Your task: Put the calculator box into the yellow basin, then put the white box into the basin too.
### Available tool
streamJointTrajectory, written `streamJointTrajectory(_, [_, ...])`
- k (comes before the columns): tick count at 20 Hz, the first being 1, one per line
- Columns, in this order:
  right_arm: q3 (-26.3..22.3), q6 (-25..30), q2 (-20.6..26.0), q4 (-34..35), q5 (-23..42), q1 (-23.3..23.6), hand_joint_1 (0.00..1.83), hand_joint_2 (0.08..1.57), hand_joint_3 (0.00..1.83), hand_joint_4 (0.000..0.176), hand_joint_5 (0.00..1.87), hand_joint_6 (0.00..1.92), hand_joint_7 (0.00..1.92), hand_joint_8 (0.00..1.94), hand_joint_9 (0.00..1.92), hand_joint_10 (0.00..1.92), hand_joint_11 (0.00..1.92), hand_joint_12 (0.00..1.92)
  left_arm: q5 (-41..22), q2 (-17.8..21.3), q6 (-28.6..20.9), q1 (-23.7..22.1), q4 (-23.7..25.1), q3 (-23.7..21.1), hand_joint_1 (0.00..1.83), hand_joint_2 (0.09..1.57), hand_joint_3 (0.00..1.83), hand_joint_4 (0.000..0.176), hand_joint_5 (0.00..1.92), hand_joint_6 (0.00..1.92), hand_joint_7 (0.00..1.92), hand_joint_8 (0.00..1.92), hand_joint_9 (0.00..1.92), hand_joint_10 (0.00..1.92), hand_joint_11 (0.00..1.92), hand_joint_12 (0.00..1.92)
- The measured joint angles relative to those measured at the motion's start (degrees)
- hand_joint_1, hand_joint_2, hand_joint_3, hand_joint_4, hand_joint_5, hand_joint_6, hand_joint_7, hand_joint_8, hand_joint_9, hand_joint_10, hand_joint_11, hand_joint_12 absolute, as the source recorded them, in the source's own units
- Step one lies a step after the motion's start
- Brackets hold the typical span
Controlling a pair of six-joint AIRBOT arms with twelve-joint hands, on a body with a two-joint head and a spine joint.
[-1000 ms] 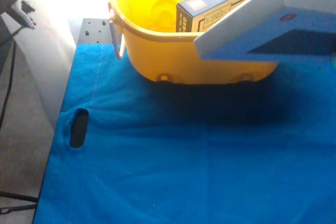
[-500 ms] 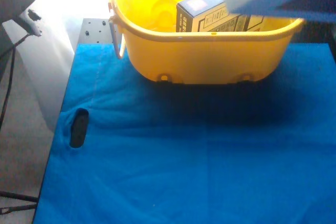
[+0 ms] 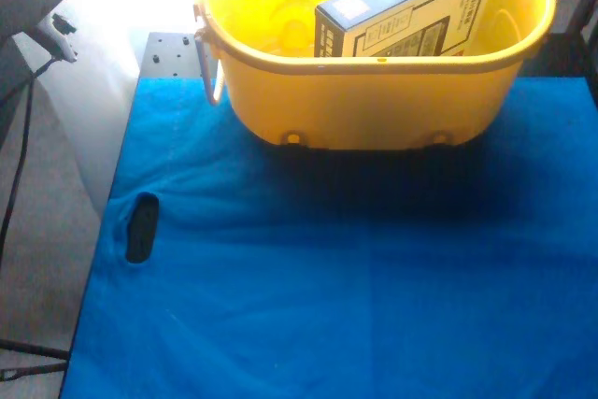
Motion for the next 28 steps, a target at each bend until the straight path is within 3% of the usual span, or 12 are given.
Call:
streamJointTrajectory(6, [3.7,-1.6,-1.9,0.0,7.3,5.6,1.37,1.12,0.0,0.0,0.96,1.02,0.96,0.98,0.87,1.23,0.74,1.31,-1.0,1.0,0.0,-0.3,0.0,-1.6,0.59,0.98,0.0,0.009,0.44,0.01,0.29,0.0,0.25,0.01,0.0,1.14])
streamJointTrajectory(10, [6.7,-3.0,-5.7,0.0,12.0,9.8,1.36,1.14,0.0,0.0,1.01,0.96,0.84,1.12,0.81,1.31,0.72,1.32,-2.0,2.0,0.0,-1.2,0.2,-2.3,0.52,0.99,0.0,0.005,0.43,0.0,0.29,0.0,0.21,0.01,0.0,0.94])
streamJointTrajectory(15, [9.7,-3.0,-10.6,0.0,16.2,12.1,1.37,1.11,0.0,0.0,0.98,0.98,1.03,0.88,0.84,1.29,0.73,1.32,-2.8,2.2,0.0,-1.4,0.1,-2.6,0.51,1.04,0.01,0.0,0.42,0.0,0.27,0.0,0.22,0.0,0.0,0.85])
streamJointTrajectory(18, [10.7,-3.0,-11.0,0.0,18.5,12.6,1.21,1.21,0.0,0.0,0.89,1.29,0.7,1.24,0.64,0.99,0.41,1.54,-3.0,2.6,0.0,-1.7,0.7,-3.3,0.58,1.05,0.0,0.0,0.43,0.0,0.27,0.01,0.22,0.0,0.0,0.85])
streamJointTrajectory(20, [11.8,-3.0,-11.3,0.0,20.5,13.6,1.24,1.22,0.0,0.0,0.9,0.94,0.7,1.59,0.62,1.82,0.56,1.85,-3.3,3.1,0.0,-2.4,1.2,-4.2,0.64,1.06,0.0,0.0,0.46,0.01,0.29,0.0,0.22,0.0,0.0,0.9])
streamJointTrajectory(22, [13.1,-3.2,-12.8,0.0,22.3,14.7,1.27,1.13,0.0,0.0,0.97,0.79,0.99,1.26,0.96,1.46,0.84,1.72,-3.9,3.6,0.0,-2.9,2.4,-5.4,0.65,1.02,0.0,0.0,0.46,0.01,0.28,0.0,0.21,0.0,0.0,0.95])
streamJointTrajectory(23, [13.3,-3.1,-13.3,0.0,23.1,14.8,1.2,1.11,0.0,0.0,1.01,0.91,1.13,1.5,1.19,1.83,1.18,1.88,-4.1,3.6,0.0,-3.0,2.7,-5.5,0.63,1.02,0.0,0.0,0.45,0.0,0.28,0.0,0.22,0.0,0.0,1.01])
streamJointTrajectory(24, [13.3,-3.1,-13.5,0.0,23.8,14.8,1.33,1.14,0.0,0.0,0.81,1.15,0.98,1.09,0.95,1.43,0.74,1.67,-4.2,4.0,0.0,-3.2,2.6,-6.1,0.63,1.01,0.0,0.0,0.46,0.0,0.26,0.0,0.22,0.0,0.0,1.04])
streamJointTrajectory(25, [13.3,-3.0,-13.6,0.0,24.6,14.8,1.29,1.03,0.0,0.0,0.59,0.73,0.66,0.53,0.52,0.81,0.25,1.44,-4.4,4.2,0.0,-3.4,3.5,-6.2,0.64,1.02,0.0,0.0,0.46,0.0,0.25,0.0,0.21,0.0,0.0,1.01])
streamJointTrajectory(26, [13.3,-3.0,-13.6,0.0,25.0,14.8,1.19,0.95,0.0,0.0,0.28,0.35,0.27,0.15,0.1,0.26,0.05,0.54,-4.7,4.7,0.0,-3.5,3.5,-6.8,0.62,1.03,0.0,0.0,0.46,0.0,0.25,0.0,0.21,0.0,0.0,1.03])
streamJointTrajectory(27, [13.3,-3.0,-13.6,0.0,25.2,15.0,1.09,0.91,0.0,0.001,0.16,0.13,0.09,0.03,0.02,0.05,0.01,0.11,-4.8,4.9,0.0,-3.6,3.7,-6.9,0.63,1.03,0.0,0.0,0.46,0.0,0.26,0.0,0.21,0.01,0.0,1.06])
streamJointTrajectory(28, [13.3,-3.1,-13.6,0.0,25.4,15.6,0.95,0.86,0.0,0.047,0.03,0.03,0.02,0.01,0.0,0.01,0.0,0.02,-5.3,5.1,0.0,-3.6,3.7,-6.9,0.63,1.03,0.0,0.0,0.46,0.0,0.26,0.0,0.21,0.0,0.0,1.06])
